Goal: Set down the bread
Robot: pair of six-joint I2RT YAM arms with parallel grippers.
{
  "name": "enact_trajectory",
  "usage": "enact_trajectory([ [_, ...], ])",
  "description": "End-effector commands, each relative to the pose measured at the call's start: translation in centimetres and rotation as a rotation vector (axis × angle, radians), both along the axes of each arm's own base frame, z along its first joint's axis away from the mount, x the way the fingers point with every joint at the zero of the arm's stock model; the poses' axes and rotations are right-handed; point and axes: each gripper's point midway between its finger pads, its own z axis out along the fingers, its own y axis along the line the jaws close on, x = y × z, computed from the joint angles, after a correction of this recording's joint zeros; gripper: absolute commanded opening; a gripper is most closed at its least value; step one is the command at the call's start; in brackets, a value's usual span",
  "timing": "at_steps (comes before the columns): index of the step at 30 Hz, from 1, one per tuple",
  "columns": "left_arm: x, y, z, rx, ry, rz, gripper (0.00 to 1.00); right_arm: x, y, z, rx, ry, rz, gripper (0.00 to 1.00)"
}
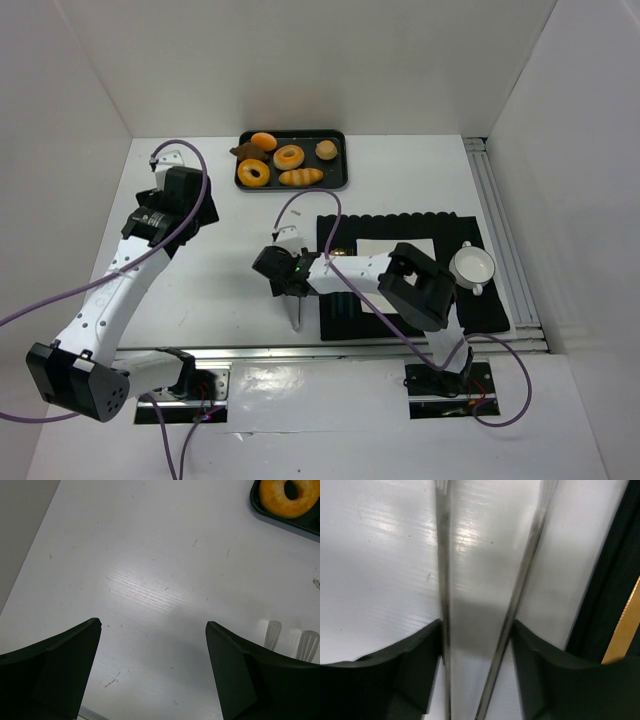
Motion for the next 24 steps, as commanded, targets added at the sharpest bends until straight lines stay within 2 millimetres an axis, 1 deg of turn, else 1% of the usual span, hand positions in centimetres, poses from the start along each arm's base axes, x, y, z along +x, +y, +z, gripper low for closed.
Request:
enact_trajectory([
  [1, 0.2, 0.2, 0.9, -0.010, -0.045, 0.013, 0.99, 0.2, -0.3, -0.4, -0.041, -0.003, -0.018, 0.59],
  [2, -0.1, 0.3, 1.0, -0.010, -0.045, 0.013, 0.99, 0.6, 0.1, 0.8, -0.029, -0.027, -0.008, 0.54],
  [3, 0.0, 0.3, 1.3, -0.012, -0.054, 0.013, 0.99, 0.9, 0.4, 1.6, -0.025, -0.041, 0.010, 0.52],
  [4, 0.0, 0.3, 1.3, -0.012, -0.054, 0.013, 0.99, 1.1, 1.0, 2.7, -0.024, -0.047, 0.035, 0.47],
  [5, 0.1, 0.3, 1.7, -0.015, -0.062, 0.013, 0.99, 1.8, 1.2, 4.5, 0.009, -0.045, 0.040, 0.44],
  [6, 0.2, 0.2, 2.2, -0.018, -0.076, 0.013, 0.99, 2.2, 1.4, 5.6, 0.024, -0.046, 0.053, 0.41],
  [7, 0.0, 0.3, 2.0, -0.015, -0.064, 0.013, 0.99, 2.8, 1.6, 7.4, 0.040, -0.057, 0.068, 0.38],
  [8, 0.1, 0.2, 2.5, -0.018, -0.076, 0.013, 0.99, 3.3, 1.7, 8.7, 0.065, -0.064, 0.083, 0.38],
  [9, 0.0, 0.4, 2.9, -0.012, -0.079, 0.021, 0.99, 3.8, 1.5, 11.1, 0.111, -0.059, 0.098, 0.37],
  [11, -0.2, 0.5, 3.2, -0.003, -0.083, 0.013, 0.99, 4.6, 1.1, 13.6, 0.135, -0.071, 0.133, 0.37],
  [13, 0.1, -0.1, 3.5, -0.006, -0.083, -0.039, 0.99, 6.1, 0.0, 15.5, 0.173, -0.041, 0.128, 0.37],
  [14, 0.3, -0.1, 4.0, -0.002, -0.096, -0.046, 0.99, 6.8, -0.4, 17.6, 0.179, -0.049, 0.141, 0.37],
  [15, 0.3, -0.1, 4.0, -0.002, -0.096, -0.046, 0.99, 8.5, -1.6, 17.6, 0.176, -0.034, 0.105, 0.37],
  [16, 0.4, -0.1, 4.5, -0.004, -0.108, -0.045, 0.99, 9.3, -2.0, 18.3, 0.181, -0.037, 0.101, 0.37],
  [17, 0.5, 0.0, 5.1, -0.001, -0.122, -0.037, 0.99, 10.4, -2.5, 20.2, 0.190, -0.062, 0.090, 0.37],
  [18, 0.3, 0.3, 4.9, 0.008, -0.111, -0.030, 0.99, 12.4, -4.0, 20.3, 0.187, -0.065, 0.041, 0.37],
  [19, 0.5, 0.2, 5.1, 0.001, -0.116, -0.025, 0.99, 13.7, -4.8, 20.7, 0.195, -0.078, 0.014, 0.38],
  [20, 0.5, 0.3, 5.1, 0.006, -0.117, -0.018, 0.99, 14.9, -5.6, 21.6, 0.206, -0.095, -0.012, 0.40],
  [21, 0.5, 0.4, 5.1, 0.000, -0.116, -0.017, 0.99, 16.6, -6.9, 20.8, 0.225, -0.068, -0.036, 0.40],
  [22, 1.0, -0.6, 5.1, -0.032, -0.123, -0.071, 0.99, 18.0, -7.3, 21.9, 0.255, -0.086, -0.047, 0.41],
  [23, 1.2, -1.0, 5.2, -0.027, -0.121, -0.110, 0.99, 18.9, -7.8, 21.7, 0.263, -0.076, -0.058, 0.41],
  [24, 1.4, -1.4, 5.3, -0.040, -0.128, -0.125, 0.99, 20.6, -8.8, 20.4, 0.267, -0.053, -0.082, 0.41],
])
